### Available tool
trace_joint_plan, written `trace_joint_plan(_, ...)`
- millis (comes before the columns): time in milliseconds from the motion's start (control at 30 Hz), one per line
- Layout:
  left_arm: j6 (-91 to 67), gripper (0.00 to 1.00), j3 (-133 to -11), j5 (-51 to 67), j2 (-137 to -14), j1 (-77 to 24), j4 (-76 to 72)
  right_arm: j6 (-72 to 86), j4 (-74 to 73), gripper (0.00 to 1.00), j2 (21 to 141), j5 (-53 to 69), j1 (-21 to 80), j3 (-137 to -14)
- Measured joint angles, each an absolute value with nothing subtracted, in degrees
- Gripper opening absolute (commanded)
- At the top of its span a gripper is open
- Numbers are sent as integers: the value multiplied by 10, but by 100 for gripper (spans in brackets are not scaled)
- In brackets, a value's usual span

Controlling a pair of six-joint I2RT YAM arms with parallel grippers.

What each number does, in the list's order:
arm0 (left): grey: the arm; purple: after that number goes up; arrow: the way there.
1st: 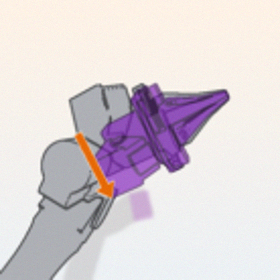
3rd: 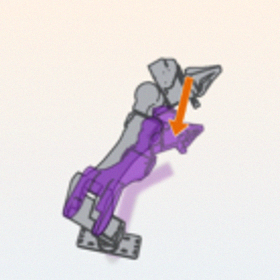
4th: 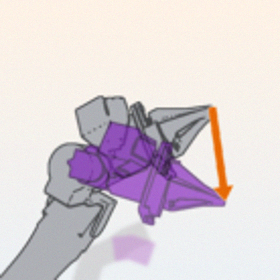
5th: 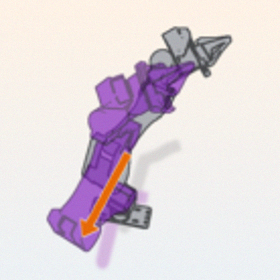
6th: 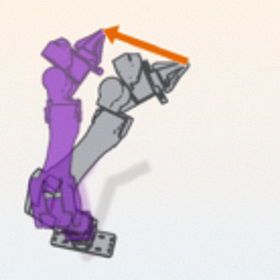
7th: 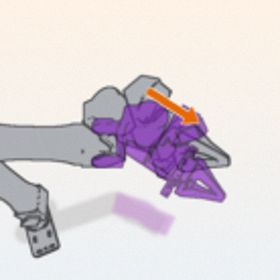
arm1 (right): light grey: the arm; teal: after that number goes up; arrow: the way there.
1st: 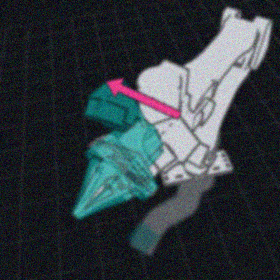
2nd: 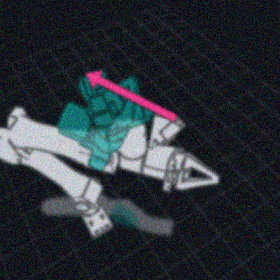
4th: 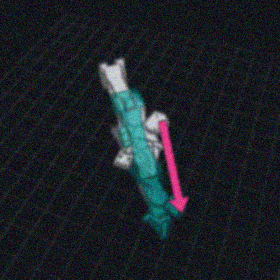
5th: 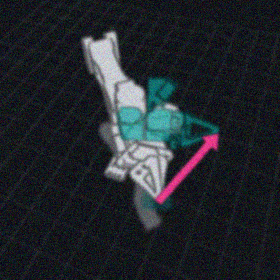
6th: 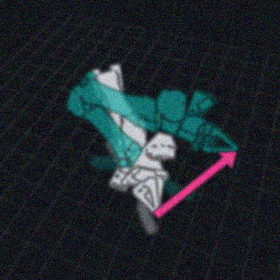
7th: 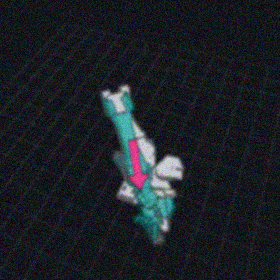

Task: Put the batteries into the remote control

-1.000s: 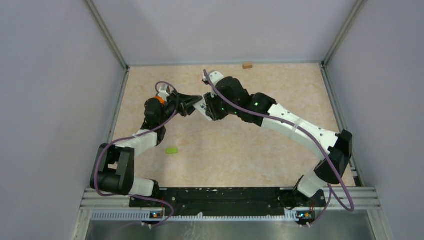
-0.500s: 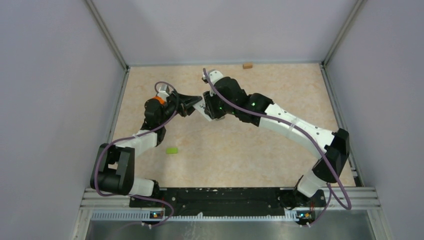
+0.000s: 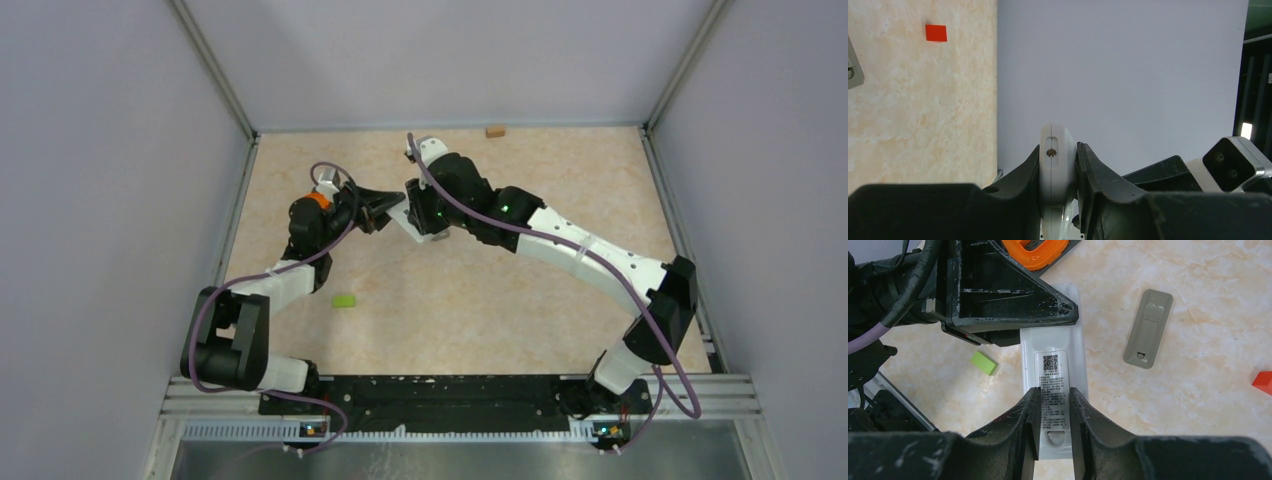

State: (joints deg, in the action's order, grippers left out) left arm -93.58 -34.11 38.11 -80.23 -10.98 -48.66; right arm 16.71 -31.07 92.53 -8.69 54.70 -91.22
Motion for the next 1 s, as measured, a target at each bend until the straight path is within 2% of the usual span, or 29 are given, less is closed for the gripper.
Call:
trace_joint_plan(167, -936, 0, -341, 381, -802, -110, -490, 169, -309, 28, 926, -88, 547, -912)
trace_joint_plan(467, -927, 0, -337, 377, -802, -109, -488, 191, -322, 36, 947, -88, 547, -933)
trace_joint_plan(533, -926, 0, -337, 377, -802, -109, -488, 203, -329, 42, 951, -86, 543, -941)
trace_joint_plan(667, -924, 0, -337, 377, -802, -109, -489, 233, -330, 66, 951, -65, 532, -942)
trace_joint_plan(733, -924, 0, -337, 377, -802, -110, -489, 246, -326, 74, 948, -51, 525, -942)
trace_joint_plan(867, -922, 0, -337, 377, -802, -109, -489, 271, -305, 85, 916, -24, 509, -918)
trace_joint_plan(1000, -916, 0, -337, 379, -802, -109, -489, 318, -278, 91, 858, 2, 481, -867)
